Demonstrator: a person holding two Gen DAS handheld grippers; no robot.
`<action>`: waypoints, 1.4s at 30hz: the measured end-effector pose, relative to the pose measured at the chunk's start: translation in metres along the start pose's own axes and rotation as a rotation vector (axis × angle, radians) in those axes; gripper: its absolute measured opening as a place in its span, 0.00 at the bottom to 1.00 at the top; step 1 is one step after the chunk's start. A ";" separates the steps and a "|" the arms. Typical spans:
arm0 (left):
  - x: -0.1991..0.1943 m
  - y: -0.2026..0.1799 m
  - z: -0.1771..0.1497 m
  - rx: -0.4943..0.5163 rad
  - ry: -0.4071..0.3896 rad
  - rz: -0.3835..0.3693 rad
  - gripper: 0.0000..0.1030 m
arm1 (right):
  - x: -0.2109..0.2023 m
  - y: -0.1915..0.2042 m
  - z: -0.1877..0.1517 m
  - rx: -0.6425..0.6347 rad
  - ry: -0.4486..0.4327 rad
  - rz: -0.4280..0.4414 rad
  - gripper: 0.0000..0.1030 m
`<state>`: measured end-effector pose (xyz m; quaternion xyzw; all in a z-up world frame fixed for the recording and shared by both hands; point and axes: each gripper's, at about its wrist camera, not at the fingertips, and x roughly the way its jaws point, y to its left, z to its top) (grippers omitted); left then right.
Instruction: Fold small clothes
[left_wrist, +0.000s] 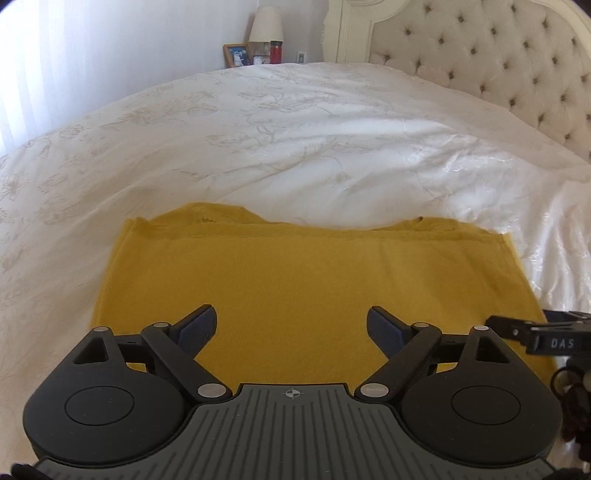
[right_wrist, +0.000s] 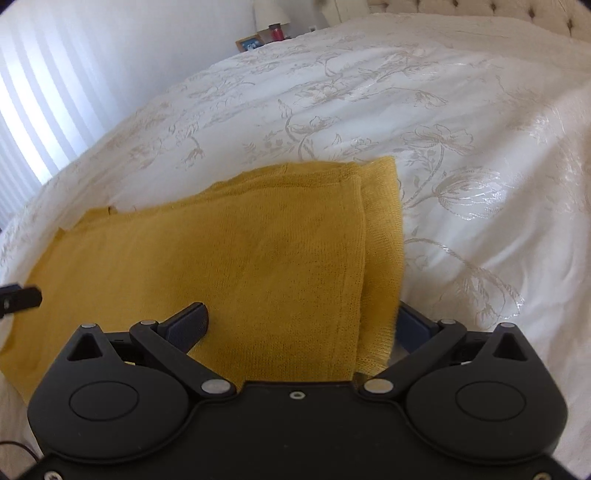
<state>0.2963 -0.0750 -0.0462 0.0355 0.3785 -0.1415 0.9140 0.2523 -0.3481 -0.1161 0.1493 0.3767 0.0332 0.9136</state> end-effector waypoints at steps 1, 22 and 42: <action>0.006 -0.005 0.004 0.007 0.007 -0.002 0.86 | 0.000 0.000 0.000 -0.001 0.001 -0.001 1.00; 0.059 -0.032 0.008 0.050 0.113 0.069 0.92 | -0.005 -0.032 0.007 0.203 -0.003 0.127 1.00; -0.003 -0.013 -0.046 -0.049 0.189 -0.056 0.91 | -0.010 -0.071 0.005 0.452 -0.014 0.329 1.00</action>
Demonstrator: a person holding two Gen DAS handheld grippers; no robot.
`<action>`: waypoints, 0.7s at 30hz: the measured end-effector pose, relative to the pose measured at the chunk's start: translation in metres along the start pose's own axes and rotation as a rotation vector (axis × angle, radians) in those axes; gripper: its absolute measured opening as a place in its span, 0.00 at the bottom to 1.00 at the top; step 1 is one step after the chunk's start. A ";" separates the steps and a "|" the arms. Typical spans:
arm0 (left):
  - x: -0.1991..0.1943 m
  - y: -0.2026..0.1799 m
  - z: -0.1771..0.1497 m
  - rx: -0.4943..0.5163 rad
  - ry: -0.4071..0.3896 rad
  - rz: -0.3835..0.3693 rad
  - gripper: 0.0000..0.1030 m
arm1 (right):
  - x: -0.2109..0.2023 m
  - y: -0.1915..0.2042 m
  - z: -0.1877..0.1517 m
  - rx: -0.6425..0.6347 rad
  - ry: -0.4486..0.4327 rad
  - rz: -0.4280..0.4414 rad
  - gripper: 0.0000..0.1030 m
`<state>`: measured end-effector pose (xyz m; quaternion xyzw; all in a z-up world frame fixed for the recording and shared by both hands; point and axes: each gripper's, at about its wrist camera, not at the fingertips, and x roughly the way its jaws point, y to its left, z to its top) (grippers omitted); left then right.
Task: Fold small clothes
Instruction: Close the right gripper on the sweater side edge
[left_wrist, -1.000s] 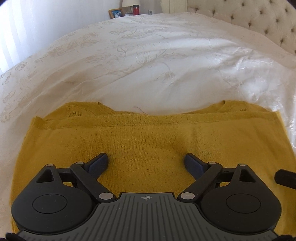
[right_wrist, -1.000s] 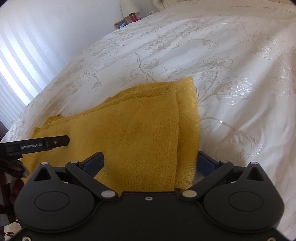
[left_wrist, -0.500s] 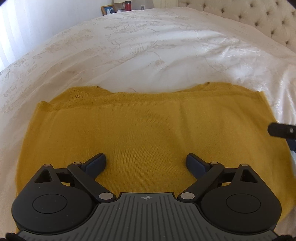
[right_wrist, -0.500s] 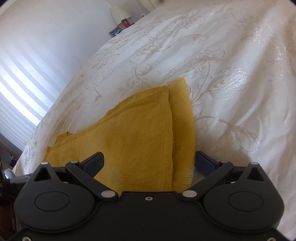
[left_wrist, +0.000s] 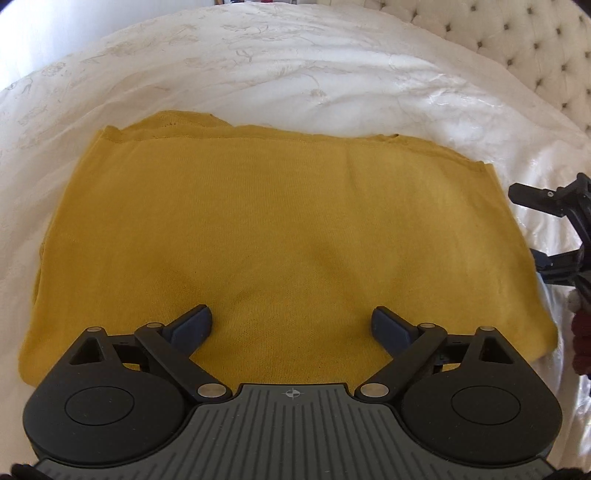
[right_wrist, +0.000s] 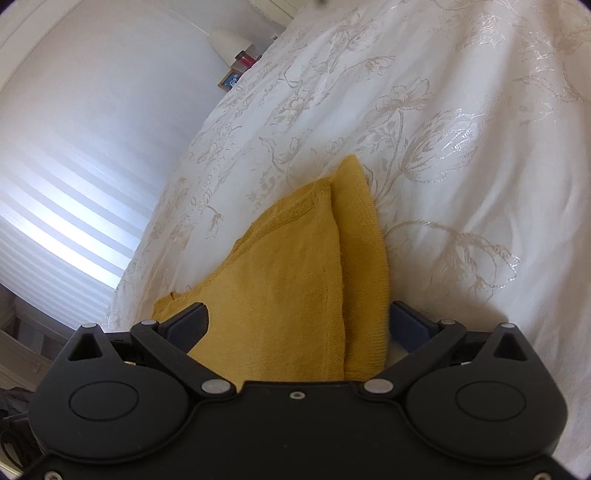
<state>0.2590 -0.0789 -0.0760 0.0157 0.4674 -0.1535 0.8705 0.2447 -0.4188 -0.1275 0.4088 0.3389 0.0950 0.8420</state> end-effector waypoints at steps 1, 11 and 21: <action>-0.002 0.002 0.000 -0.010 0.002 -0.010 0.91 | 0.000 0.000 0.000 0.000 0.000 0.009 1.00; -0.022 0.038 -0.023 -0.069 0.030 -0.121 0.91 | 0.009 0.009 -0.009 -0.107 0.006 -0.005 0.89; -0.049 0.086 -0.001 -0.103 -0.124 -0.136 0.91 | 0.010 0.010 -0.014 -0.147 0.001 -0.079 0.29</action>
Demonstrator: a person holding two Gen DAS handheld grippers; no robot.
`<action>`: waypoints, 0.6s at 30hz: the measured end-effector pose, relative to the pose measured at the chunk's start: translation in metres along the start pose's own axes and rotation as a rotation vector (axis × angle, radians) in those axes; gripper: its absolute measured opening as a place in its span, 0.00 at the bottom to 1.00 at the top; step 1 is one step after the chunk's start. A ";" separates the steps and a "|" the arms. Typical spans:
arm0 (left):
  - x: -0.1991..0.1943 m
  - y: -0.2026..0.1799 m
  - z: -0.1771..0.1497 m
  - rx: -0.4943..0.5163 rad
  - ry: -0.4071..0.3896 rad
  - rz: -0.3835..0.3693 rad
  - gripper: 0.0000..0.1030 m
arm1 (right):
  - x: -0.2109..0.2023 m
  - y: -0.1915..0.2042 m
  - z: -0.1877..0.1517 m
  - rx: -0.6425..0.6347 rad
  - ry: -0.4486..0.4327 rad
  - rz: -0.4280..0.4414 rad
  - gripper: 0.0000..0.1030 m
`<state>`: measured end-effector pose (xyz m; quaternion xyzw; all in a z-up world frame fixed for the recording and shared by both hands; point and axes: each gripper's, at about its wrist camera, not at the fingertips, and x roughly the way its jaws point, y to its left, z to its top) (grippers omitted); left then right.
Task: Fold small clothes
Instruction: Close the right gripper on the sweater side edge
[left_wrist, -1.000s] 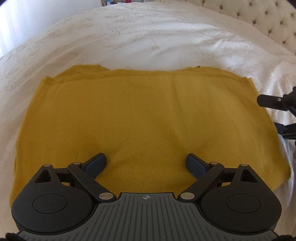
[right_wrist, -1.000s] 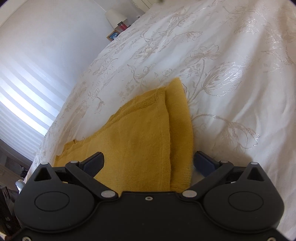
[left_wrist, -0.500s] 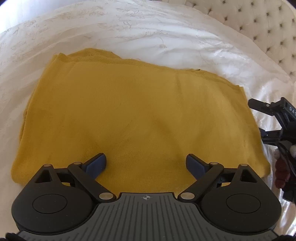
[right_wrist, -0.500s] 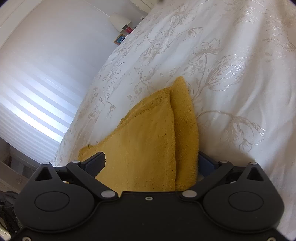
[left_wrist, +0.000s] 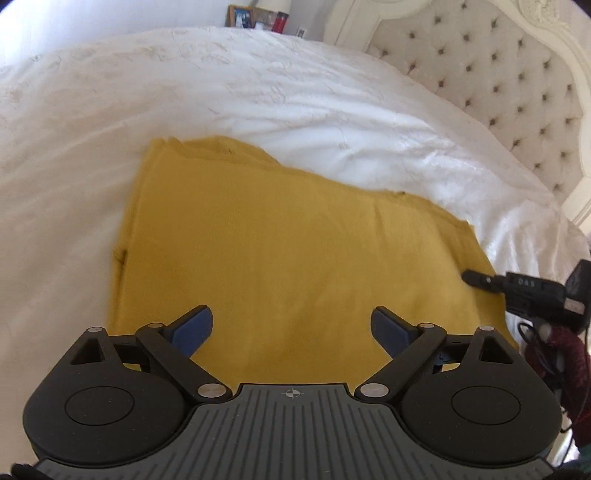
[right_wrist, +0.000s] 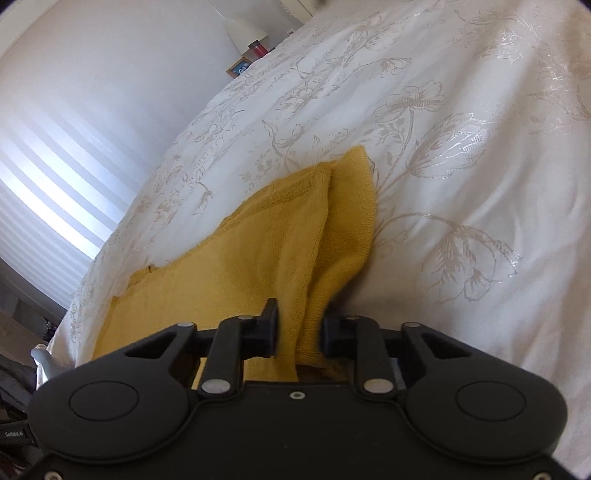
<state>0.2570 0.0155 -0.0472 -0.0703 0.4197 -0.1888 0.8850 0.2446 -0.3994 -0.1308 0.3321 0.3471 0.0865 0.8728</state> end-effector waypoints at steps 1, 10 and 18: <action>-0.001 0.007 0.006 -0.002 -0.018 0.011 0.91 | -0.001 0.004 -0.001 -0.026 -0.005 -0.018 0.29; 0.006 0.053 0.042 0.012 -0.085 0.071 0.91 | -0.005 0.039 -0.003 -0.073 -0.029 -0.169 0.28; 0.001 0.087 0.033 -0.048 -0.086 -0.005 0.91 | -0.014 0.106 0.016 -0.145 -0.006 -0.204 0.27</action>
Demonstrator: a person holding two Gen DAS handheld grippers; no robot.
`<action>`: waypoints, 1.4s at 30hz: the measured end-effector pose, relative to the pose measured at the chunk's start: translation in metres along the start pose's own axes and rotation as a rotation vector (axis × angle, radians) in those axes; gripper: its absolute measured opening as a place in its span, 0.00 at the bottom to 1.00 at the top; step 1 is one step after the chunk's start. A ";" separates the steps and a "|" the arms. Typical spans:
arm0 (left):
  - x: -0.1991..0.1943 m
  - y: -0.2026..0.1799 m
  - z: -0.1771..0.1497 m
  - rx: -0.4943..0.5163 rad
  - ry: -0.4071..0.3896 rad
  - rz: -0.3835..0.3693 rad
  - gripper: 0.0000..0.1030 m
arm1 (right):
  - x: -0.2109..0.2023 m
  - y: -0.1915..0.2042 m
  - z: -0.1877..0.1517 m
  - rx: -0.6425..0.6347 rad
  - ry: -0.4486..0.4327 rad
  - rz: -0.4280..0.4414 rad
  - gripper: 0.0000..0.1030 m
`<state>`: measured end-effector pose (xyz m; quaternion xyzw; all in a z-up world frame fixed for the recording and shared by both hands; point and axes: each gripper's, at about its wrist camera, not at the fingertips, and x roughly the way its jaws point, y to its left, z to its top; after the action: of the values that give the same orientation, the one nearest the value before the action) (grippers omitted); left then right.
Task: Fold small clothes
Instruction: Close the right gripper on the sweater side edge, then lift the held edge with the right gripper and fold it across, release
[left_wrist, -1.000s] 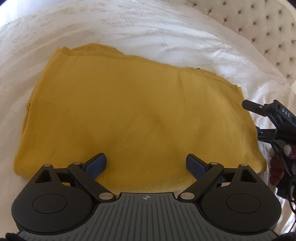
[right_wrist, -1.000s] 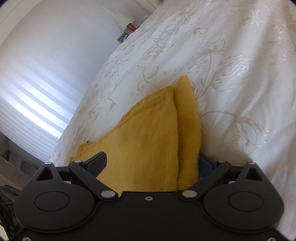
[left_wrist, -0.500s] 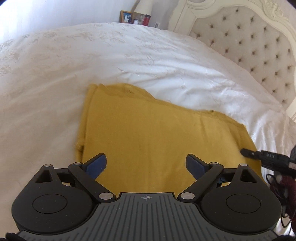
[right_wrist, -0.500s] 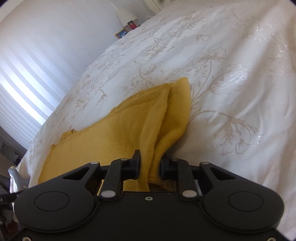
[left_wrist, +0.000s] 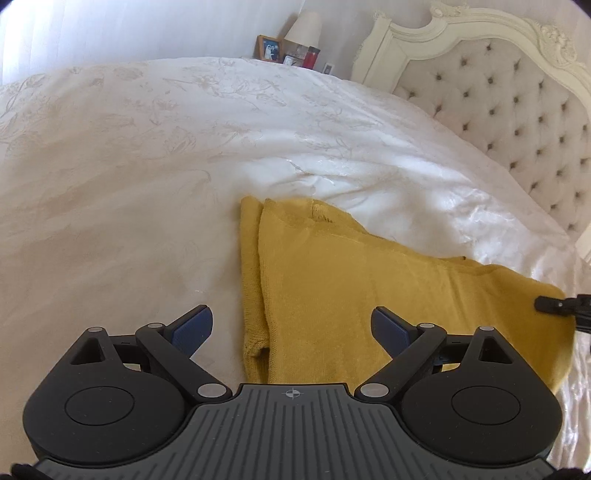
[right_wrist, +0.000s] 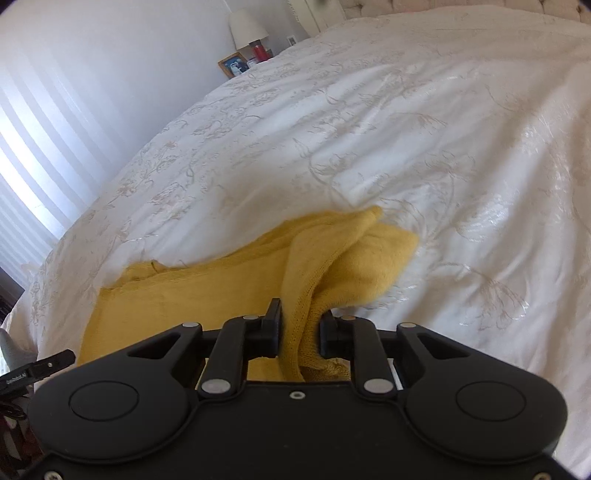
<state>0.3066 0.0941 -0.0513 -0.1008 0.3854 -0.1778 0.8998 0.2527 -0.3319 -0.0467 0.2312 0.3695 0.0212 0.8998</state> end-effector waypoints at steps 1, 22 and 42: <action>-0.002 0.002 0.001 -0.007 0.000 -0.008 0.91 | -0.002 0.012 0.003 -0.014 -0.001 0.009 0.27; -0.034 0.058 0.017 -0.125 -0.073 0.000 0.91 | 0.113 0.244 -0.043 -0.240 0.148 0.157 0.28; -0.030 0.053 0.010 -0.103 -0.066 -0.014 0.91 | 0.060 0.215 -0.070 -0.310 0.071 0.198 0.52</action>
<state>0.3072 0.1555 -0.0416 -0.1556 0.3635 -0.1606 0.9043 0.2779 -0.0992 -0.0368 0.1242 0.3686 0.1745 0.9046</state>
